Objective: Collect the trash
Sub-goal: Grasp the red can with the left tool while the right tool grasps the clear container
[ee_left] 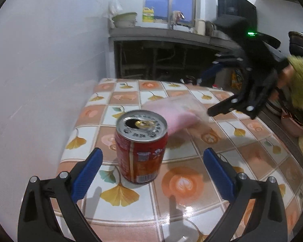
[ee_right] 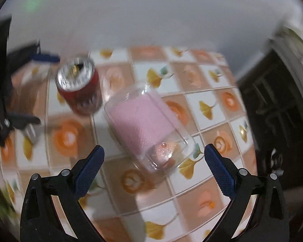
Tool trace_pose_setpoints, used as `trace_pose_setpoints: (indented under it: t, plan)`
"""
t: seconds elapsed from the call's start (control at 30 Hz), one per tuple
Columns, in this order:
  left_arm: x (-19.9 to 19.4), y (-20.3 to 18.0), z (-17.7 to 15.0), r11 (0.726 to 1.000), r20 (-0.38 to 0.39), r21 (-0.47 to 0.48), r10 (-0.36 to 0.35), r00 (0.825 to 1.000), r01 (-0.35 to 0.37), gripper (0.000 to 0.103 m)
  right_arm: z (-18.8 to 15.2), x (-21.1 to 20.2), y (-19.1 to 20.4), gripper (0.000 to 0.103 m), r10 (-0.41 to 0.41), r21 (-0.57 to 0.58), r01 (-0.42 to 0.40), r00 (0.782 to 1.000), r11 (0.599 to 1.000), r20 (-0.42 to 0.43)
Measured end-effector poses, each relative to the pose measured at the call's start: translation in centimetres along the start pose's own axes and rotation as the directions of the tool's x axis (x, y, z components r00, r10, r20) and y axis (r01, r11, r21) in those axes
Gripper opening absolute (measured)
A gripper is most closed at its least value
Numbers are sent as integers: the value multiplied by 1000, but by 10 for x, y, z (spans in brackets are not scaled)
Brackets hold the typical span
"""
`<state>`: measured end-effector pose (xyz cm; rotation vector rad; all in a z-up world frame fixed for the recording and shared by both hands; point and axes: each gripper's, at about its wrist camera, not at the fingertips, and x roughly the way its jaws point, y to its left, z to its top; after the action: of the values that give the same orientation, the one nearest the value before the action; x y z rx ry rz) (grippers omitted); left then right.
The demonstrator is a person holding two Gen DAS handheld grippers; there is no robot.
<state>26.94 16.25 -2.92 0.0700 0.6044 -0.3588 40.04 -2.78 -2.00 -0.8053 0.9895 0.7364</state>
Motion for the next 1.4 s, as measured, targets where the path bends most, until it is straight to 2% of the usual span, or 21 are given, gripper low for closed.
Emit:
trace_pose_setpoints:
  t: [0.1,0.17,0.37,0.67,0.8,1.1,1.2,1.27,1.4]
  plan:
    - [7,-1,-1,1000,-20,19,0,1000,0,98,12,19,0,95,47,-105,-58,994,993,-101]
    - [10,1,-2,1000,-29,12,-8,1000,9,98,20,29,3,95,47,-175,-75,987,982,-156]
    - [20,6,-2,999,-62,-16,-39,997,39,98,35,50,3,95,36,-293,-99,976,951,-214]
    - [29,10,-2,998,-72,-32,-64,995,62,98,43,81,8,95,83,-316,-177,954,932,-288]
    - [33,13,0,999,-65,-35,-36,997,34,98,40,94,11,95,94,-307,-189,950,933,-297]
    - [46,19,7,998,-75,-41,44,996,-47,97,33,83,15,90,117,-280,-196,954,940,-276]
    - [46,18,7,998,-74,-29,55,996,-57,88,32,79,17,89,127,-280,-206,953,938,-276]
    - [48,19,6,998,-83,-31,52,995,-55,77,31,78,17,88,132,-272,-209,952,939,-276]
    - [49,19,6,998,-89,-44,37,995,-41,65,32,71,17,88,145,-258,-212,955,943,-257]
